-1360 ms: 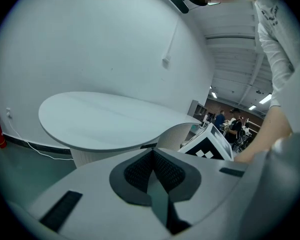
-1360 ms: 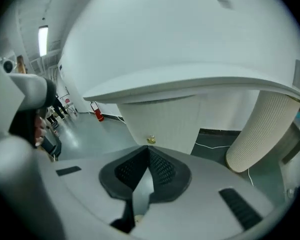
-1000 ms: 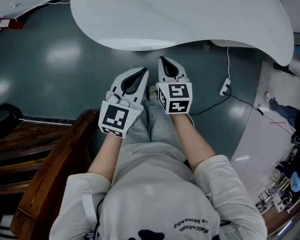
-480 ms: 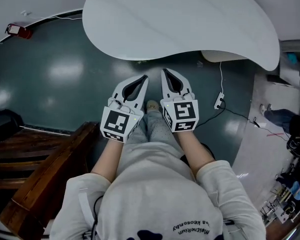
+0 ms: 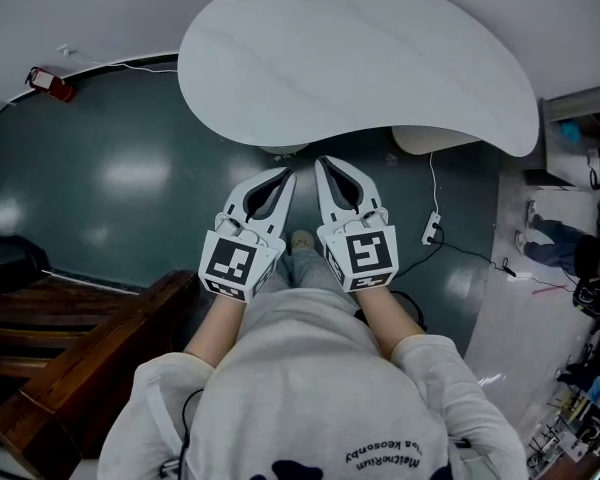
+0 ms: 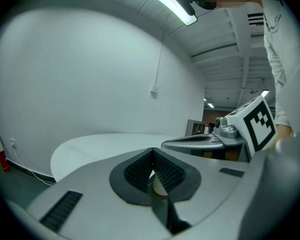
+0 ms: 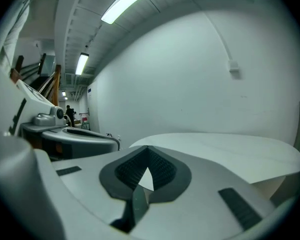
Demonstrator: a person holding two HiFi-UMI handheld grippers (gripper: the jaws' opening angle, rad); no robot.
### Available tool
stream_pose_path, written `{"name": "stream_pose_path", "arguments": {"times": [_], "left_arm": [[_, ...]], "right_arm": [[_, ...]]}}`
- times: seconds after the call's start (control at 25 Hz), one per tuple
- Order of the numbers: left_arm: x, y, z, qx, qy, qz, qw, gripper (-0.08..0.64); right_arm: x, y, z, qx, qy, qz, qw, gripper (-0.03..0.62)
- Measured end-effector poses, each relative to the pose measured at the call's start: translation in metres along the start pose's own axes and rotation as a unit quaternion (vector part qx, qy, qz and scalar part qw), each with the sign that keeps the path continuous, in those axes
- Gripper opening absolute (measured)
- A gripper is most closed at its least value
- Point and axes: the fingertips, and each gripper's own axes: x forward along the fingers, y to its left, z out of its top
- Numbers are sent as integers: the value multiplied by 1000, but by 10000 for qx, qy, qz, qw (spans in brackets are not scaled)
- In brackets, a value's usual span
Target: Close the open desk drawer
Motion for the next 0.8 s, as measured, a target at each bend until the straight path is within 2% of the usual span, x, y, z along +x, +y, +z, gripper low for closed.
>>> {"name": "stream_pose_path", "arguments": {"times": [0.56,0.8], "left_arm": [[-19,-21,48,204,-386,7,9990,9],[-25,-29,63,271,-539,23,9982,9]], "right_arm": [[-26,24,54,-195,-457,300,9983,15],[-40,20,70,-181,-598,260,9977,15]]}}
